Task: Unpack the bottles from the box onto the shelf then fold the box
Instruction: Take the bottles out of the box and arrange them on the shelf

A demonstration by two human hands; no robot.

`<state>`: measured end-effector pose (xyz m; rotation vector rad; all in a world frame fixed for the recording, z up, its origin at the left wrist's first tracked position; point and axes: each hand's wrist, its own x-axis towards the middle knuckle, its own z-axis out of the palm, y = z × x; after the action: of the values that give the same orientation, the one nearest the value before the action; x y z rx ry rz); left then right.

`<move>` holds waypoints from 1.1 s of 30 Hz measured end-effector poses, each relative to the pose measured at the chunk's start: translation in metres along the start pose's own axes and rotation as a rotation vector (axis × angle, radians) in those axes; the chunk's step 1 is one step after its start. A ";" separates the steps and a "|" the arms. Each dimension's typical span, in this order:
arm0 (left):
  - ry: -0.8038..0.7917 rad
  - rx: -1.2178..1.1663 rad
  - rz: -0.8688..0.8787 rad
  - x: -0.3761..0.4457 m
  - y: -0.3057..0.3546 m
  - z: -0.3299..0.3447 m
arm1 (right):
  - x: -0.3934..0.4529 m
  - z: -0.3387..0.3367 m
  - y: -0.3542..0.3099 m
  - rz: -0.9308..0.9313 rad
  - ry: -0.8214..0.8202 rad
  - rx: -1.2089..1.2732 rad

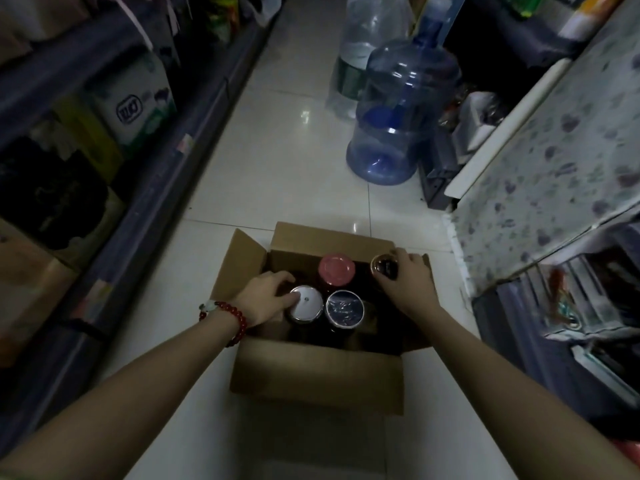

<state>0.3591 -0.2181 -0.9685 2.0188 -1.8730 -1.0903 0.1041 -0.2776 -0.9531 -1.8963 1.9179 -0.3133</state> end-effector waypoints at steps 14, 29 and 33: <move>0.205 -0.382 0.185 -0.004 0.007 0.062 | 0.008 0.043 0.023 -0.119 0.079 0.322; 0.350 -0.298 0.044 0.004 -0.009 0.040 | 0.017 0.059 0.028 -0.092 0.161 0.461; 0.374 -0.327 0.002 0.005 -0.011 0.040 | 0.017 0.056 0.027 -0.055 0.166 0.501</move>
<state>0.3434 -0.2073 -1.0057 1.8740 -1.4114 -0.8743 0.1058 -0.2858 -1.0170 -1.6244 1.6796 -0.8999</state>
